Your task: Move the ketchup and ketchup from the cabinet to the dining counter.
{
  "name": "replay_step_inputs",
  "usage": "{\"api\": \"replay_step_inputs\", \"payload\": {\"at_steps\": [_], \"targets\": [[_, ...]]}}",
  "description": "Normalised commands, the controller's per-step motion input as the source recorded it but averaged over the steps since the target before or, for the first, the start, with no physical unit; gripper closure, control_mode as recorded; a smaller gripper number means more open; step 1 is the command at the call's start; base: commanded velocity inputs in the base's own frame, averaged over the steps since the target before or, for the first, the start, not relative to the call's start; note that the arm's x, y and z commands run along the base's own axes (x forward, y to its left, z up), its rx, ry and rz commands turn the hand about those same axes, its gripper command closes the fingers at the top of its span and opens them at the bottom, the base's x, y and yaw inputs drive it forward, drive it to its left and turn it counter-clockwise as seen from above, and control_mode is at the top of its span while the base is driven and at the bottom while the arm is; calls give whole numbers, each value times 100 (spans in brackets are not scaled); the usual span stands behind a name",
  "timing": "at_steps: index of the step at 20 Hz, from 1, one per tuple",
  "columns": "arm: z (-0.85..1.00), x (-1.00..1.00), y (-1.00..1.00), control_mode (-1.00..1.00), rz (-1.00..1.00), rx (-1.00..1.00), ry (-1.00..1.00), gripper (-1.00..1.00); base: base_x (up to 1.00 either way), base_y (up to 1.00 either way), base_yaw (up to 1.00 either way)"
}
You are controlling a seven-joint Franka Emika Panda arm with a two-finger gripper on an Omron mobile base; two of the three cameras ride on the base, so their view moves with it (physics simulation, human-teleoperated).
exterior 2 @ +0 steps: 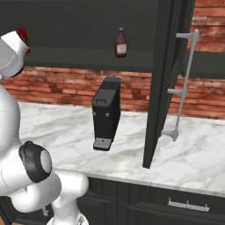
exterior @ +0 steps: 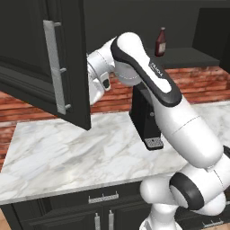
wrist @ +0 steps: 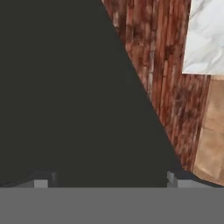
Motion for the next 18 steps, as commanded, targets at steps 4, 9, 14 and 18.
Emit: {"api": "replay_step_inputs", "payload": {"at_steps": [4,9,14,18], "targets": [[-7,-14,82,-100,24,0,0,-100,0,0,0],[-14,-15,90,-100,12,-1,-3,-100,0,0,0],[-14,-14,72,-100,-5,-9,-17,-100,0,0,0],[-5,-8,47,-100,-23,-15,-24,-100,0,0,0]]}}
